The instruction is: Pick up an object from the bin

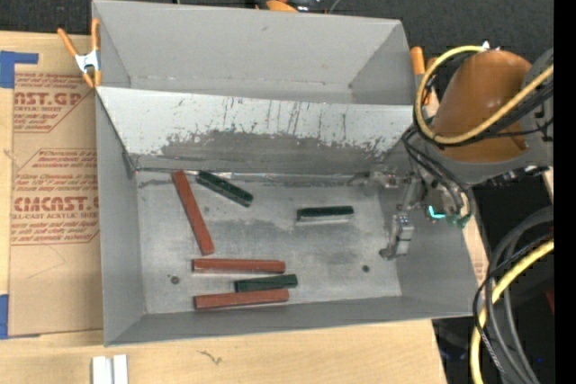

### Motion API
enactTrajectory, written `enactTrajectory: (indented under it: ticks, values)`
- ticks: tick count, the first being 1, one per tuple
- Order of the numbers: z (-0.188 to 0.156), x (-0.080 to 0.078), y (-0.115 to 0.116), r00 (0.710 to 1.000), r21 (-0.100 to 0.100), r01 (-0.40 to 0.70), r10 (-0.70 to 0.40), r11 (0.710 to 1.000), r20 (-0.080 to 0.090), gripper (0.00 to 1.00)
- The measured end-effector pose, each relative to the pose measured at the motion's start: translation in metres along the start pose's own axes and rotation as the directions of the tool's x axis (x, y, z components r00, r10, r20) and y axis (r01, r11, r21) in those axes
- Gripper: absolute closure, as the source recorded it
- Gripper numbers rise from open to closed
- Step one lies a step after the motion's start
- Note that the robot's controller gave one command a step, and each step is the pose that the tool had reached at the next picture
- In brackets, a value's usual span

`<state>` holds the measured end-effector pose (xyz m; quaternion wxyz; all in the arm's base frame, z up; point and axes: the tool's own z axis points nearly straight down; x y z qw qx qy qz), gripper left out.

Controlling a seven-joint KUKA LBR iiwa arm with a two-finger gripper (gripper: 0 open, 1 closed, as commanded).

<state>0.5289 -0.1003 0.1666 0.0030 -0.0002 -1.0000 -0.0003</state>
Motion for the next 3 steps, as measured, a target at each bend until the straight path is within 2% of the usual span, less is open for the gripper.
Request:
enactTrajectory:
  ticks: [1,2,3]
  values:
    - [0.098,-0.046,0.056,0.896,0.000,0.445,-0.445,0.896,0.005,0.00]
    - [0.097,-0.046,0.055,0.896,0.003,0.444,-0.444,0.896,0.007,1.00]
    - [-0.115,0.020,-0.018,0.751,0.012,0.660,-0.660,0.751,0.009,1.00]
